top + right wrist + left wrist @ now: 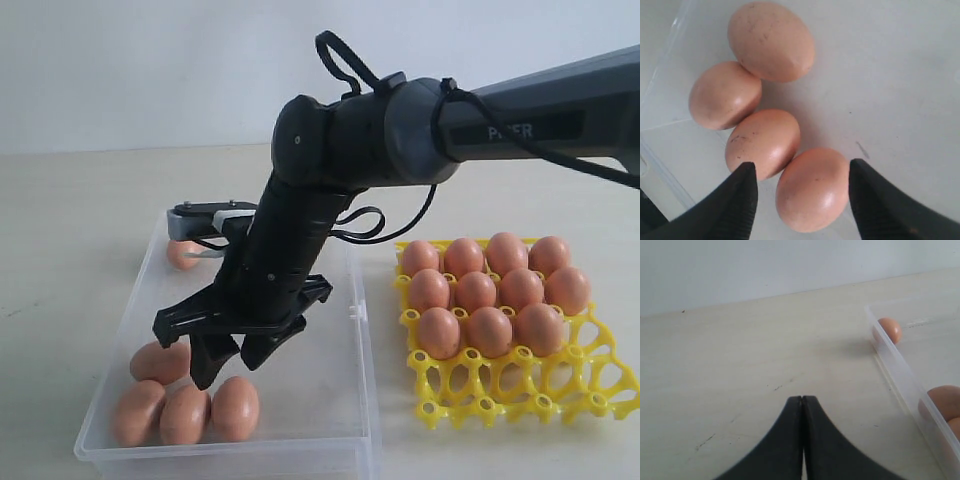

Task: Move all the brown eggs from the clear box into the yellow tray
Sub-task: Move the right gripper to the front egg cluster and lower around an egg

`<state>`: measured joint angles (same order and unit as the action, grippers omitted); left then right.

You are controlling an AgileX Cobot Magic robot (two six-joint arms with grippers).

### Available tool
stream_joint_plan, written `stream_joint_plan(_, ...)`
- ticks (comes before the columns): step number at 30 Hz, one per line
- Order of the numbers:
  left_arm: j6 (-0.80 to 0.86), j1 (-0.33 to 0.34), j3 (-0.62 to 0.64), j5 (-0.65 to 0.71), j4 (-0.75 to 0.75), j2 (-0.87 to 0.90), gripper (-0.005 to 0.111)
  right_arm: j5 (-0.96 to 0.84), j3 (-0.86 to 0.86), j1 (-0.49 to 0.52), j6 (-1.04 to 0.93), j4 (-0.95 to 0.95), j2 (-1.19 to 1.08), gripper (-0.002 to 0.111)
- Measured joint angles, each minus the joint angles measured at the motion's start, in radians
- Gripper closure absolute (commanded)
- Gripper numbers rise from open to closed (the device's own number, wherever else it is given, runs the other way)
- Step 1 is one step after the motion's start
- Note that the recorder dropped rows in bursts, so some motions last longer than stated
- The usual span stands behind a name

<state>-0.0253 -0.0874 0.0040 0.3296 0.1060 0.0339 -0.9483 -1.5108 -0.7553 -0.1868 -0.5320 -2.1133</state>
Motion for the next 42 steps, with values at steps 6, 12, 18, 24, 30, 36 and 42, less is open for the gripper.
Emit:
stream_joint_plan(6,0.0,0.0,0.0,0.0,0.0,0.0,0.107,0.011,0.0,0.0,0.014,0.008,-0.011,0.051)
stream_joint_plan(12,0.0,0.0,0.0,0.0,0.0,0.0,0.107,0.011,0.0,0.0,0.033,0.008,-0.064,0.051)
stream_joint_plan(18,0.0,0.0,0.0,0.0,0.0,0.0,0.107,0.022,0.0,0.0,0.034,0.008,-0.075,0.051)
stream_joint_plan(24,0.0,0.0,0.0,0.0,0.0,0.0,0.107,0.024,0.0,0.0,0.034,0.007,-0.092,0.052)
stream_joint_plan(30,0.0,0.0,0.0,0.0,0.0,0.0,0.107,0.015,-0.004,0.0,0.036,0.007,-0.099,0.055)
stream_joint_plan(36,0.0,0.0,0.0,0.0,0.0,0.0,0.107,0.0,-0.006,0.0,0.04,0.003,-0.102,0.078)
stream_joint_plan(42,0.0,0.0,0.0,0.0,0.0,0.0,0.107,-0.049,-0.006,0.0,0.004,-0.003,-0.102,0.108)
